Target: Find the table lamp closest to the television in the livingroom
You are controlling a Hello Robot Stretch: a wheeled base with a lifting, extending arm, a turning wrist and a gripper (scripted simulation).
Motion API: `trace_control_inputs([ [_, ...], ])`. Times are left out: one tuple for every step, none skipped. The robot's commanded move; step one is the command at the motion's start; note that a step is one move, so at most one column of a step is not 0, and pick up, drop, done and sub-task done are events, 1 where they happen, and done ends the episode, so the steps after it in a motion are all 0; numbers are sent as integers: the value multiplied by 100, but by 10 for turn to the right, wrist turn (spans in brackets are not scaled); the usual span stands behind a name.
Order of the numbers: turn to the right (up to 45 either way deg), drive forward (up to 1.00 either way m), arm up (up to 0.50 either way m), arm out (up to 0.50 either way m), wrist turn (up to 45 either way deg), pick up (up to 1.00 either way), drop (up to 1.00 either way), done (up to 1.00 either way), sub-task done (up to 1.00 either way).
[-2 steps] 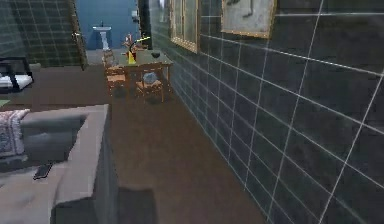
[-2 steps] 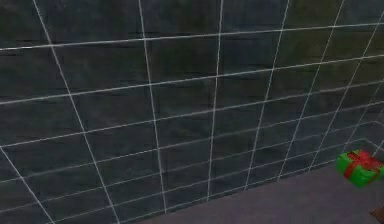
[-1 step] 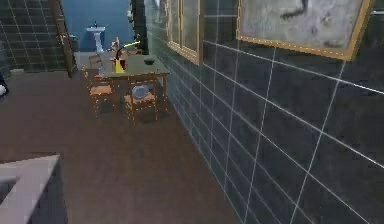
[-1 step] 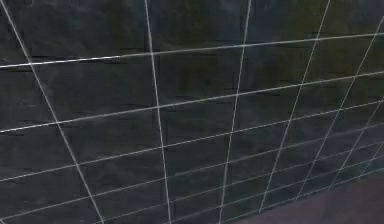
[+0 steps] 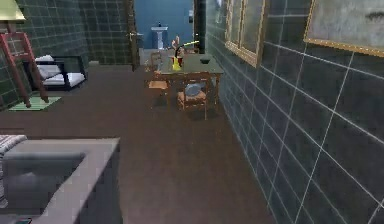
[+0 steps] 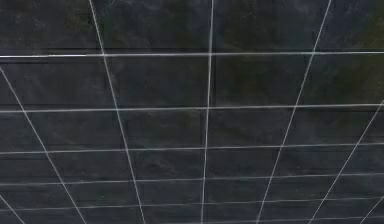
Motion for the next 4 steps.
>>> trace_control_inputs([
  [0, 100, 0, 0, 0, 0, 0, 0, 0],
  [-90, 0, 0, 0, 0, 0, 0, 0, 0],
  [0, 20, 0, 0, 0, 0, 0, 0, 0],
  [-30, 0, 0, 0, 0, 0, 0, 0, 0],
])
